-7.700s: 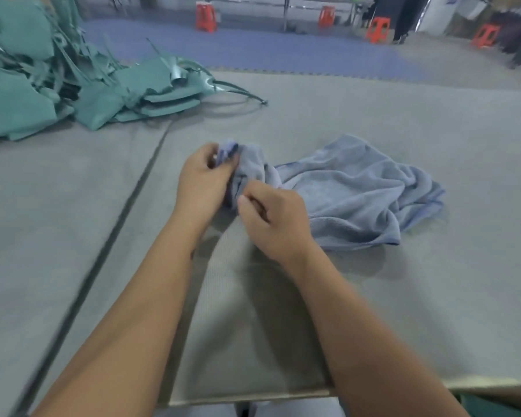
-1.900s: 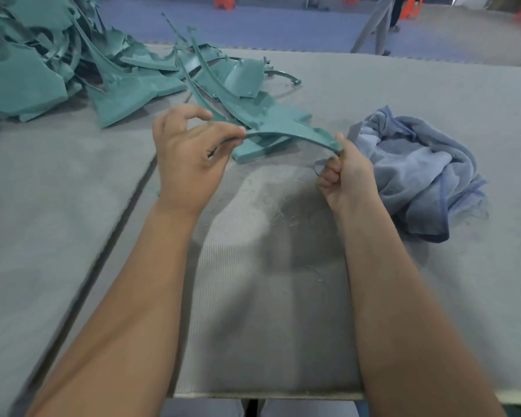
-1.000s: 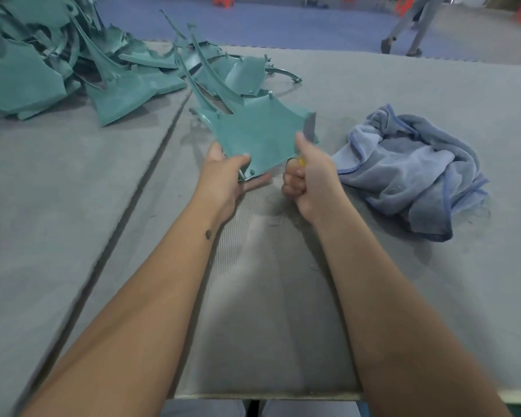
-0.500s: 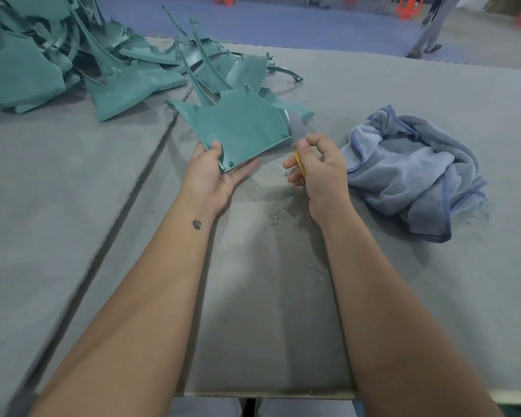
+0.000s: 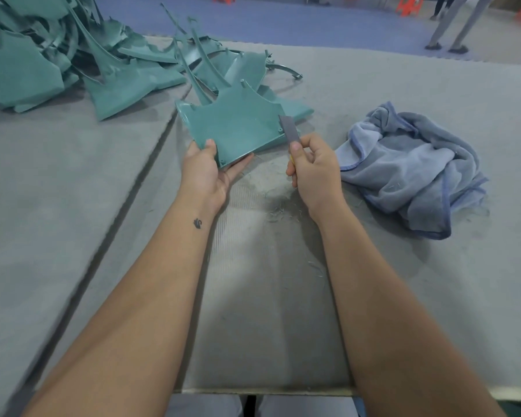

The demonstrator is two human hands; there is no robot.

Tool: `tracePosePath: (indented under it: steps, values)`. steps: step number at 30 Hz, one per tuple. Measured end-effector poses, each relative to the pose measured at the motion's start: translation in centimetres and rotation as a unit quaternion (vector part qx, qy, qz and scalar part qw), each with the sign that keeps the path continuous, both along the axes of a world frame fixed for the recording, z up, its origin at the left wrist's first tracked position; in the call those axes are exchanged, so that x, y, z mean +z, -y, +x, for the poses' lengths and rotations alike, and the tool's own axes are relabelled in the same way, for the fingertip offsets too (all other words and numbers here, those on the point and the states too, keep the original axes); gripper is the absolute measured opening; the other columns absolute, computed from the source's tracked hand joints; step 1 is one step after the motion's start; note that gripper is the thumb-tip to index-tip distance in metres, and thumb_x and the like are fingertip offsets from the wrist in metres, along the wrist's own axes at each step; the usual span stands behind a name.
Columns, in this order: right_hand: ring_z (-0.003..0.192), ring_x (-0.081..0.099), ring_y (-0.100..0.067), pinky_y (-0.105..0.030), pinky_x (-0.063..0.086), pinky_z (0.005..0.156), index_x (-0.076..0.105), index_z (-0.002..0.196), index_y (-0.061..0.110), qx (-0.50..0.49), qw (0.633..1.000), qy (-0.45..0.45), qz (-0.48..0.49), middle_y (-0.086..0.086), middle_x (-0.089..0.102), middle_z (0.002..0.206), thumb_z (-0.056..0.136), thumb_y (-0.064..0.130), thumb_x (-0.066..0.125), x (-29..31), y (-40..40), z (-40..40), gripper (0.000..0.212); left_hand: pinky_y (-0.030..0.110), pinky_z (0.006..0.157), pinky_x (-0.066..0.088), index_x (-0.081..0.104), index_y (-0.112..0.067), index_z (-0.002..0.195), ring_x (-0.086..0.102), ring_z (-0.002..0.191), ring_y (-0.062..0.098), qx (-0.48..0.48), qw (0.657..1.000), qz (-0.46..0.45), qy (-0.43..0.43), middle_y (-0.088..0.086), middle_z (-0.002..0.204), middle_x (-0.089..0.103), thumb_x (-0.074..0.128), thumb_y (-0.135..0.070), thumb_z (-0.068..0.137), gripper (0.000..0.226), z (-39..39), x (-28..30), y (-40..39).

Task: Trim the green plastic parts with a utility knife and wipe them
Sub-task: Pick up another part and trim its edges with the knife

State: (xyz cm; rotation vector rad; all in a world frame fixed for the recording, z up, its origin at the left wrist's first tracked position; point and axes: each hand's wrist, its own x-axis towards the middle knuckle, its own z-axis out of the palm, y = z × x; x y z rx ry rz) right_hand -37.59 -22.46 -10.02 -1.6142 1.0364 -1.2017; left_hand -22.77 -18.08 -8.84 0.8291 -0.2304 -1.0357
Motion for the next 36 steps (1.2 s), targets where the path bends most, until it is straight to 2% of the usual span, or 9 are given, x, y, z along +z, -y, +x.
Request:
tracePosePath:
  steps: [4, 10, 14, 17, 22, 25, 28, 32, 36]
  values:
    - [0.049, 0.033, -0.009, -0.022, 0.030, 0.047, 0.046, 0.075, 0.022, -0.002, 1.000, -0.010, -0.009, 0.004, 0.042, 0.056, 0.100, 0.018, 0.047, -0.3, 0.1, 0.2, 0.025, 0.043, 0.063, 0.060, 0.048, -0.015, 0.129, 0.064, 0.098, 0.031, -0.001, 1.000, -0.008, -0.013, 0.009, 0.112, 0.061, 0.031, -0.010, 0.106, 0.030, 0.0, -0.1, -0.1]
    - [0.057, 0.030, -0.018, -0.027, 0.026, 0.049, 0.042, 0.075, 0.022, 0.026, 0.999, -0.006, -0.025, 0.006, 0.034, 0.057, 0.100, 0.014, 0.044, -0.5, 0.1, 0.3, 0.026, 0.043, 0.067, 0.061, 0.044, -0.014, 0.137, 0.062, 0.102, 0.032, -0.002, 1.000, -0.011, -0.021, 0.013, 0.122, 0.058, 0.029, -0.011, 0.106, 0.034, 0.0, -0.2, -0.2]
    - [0.061, 0.028, -0.021, -0.031, 0.025, 0.051, 0.044, 0.082, 0.013, 0.055, 0.998, -0.010, -0.024, 0.001, 0.032, 0.062, 0.099, 0.012, 0.043, -0.4, 0.1, 0.3, 0.017, 0.041, 0.066, 0.061, 0.042, -0.014, 0.139, 0.060, 0.110, 0.034, -0.001, 1.000, -0.016, -0.021, 0.014, 0.131, 0.055, 0.028, -0.012, 0.106, 0.036, 0.1, -0.1, -0.2]
    - [0.062, 0.029, -0.022, -0.032, 0.025, 0.053, 0.046, 0.088, 0.001, 0.063, 0.998, -0.008, -0.013, 0.000, 0.031, 0.063, 0.099, 0.011, 0.043, -0.3, 0.1, -0.2, 0.015, 0.042, 0.068, 0.061, 0.043, -0.015, 0.137, 0.060, 0.109, 0.033, 0.000, 0.999, -0.025, -0.025, 0.013, 0.125, 0.057, 0.027, -0.012, 0.107, 0.034, 0.2, -0.1, -0.2]
    - [0.053, 0.036, -0.010, -0.026, 0.031, 0.054, 0.048, 0.073, 0.023, 0.131, 0.979, -0.144, -0.067, 0.007, 0.042, 0.057, 0.097, 0.014, 0.050, -0.3, -0.4, 0.5, 0.026, 0.042, 0.071, 0.060, 0.042, -0.012, 0.139, 0.057, 0.117, 0.034, -0.003, 0.999, -0.030, -0.041, 0.018, 0.135, 0.054, 0.028, -0.012, 0.106, 0.035, 0.0, -0.2, -0.1]
    - [0.051, 0.034, -0.009, -0.022, 0.029, 0.049, 0.047, 0.071, 0.023, 0.103, 0.995, -0.007, -0.012, 0.004, 0.040, 0.055, 0.098, 0.014, 0.048, 0.1, -0.4, 0.3, 0.028, 0.044, 0.068, 0.061, 0.044, -0.011, 0.137, 0.062, 0.104, 0.035, -0.003, 0.997, -0.038, -0.072, 0.020, 0.132, 0.055, 0.030, -0.013, 0.106, 0.033, 0.3, -0.3, -0.2]
    - [0.049, 0.036, -0.008, -0.018, 0.028, 0.045, 0.055, 0.075, 0.021, 0.073, 0.987, 0.124, 0.066, 0.004, 0.044, 0.054, 0.098, 0.024, 0.044, 0.4, -0.1, -0.4, 0.026, 0.043, 0.066, 0.060, 0.050, -0.012, 0.126, 0.065, 0.096, 0.034, -0.008, 0.994, -0.041, -0.099, 0.017, 0.121, 0.061, 0.033, -0.012, 0.105, 0.026, 0.6, -0.3, -0.3]
    - [0.051, 0.038, -0.010, -0.020, 0.033, 0.052, 0.075, 0.081, 0.022, 0.083, 0.988, 0.088, 0.091, 0.004, 0.052, 0.057, 0.100, 0.041, 0.037, 0.6, 0.0, -0.2, 0.046, 0.030, 0.066, 0.059, 0.051, -0.015, 0.125, 0.064, 0.094, 0.023, -0.031, 0.996, -0.035, -0.070, 0.008, 0.112, 0.064, 0.036, -0.012, 0.105, 0.025, 0.3, -0.1, -0.2]
    - [0.061, 0.042, -0.003, -0.019, 0.034, 0.061, 0.073, 0.089, 0.015, 0.116, 0.991, 0.025, 0.063, 0.014, 0.054, 0.067, 0.094, 0.036, 0.051, 0.8, -0.6, 0.2, 0.030, 0.032, 0.071, 0.060, 0.053, -0.009, 0.115, 0.066, 0.094, 0.025, -0.076, 0.996, -0.044, -0.022, 0.014, 0.113, 0.065, 0.035, -0.003, 0.103, 0.022, 0.4, -0.1, -0.5]
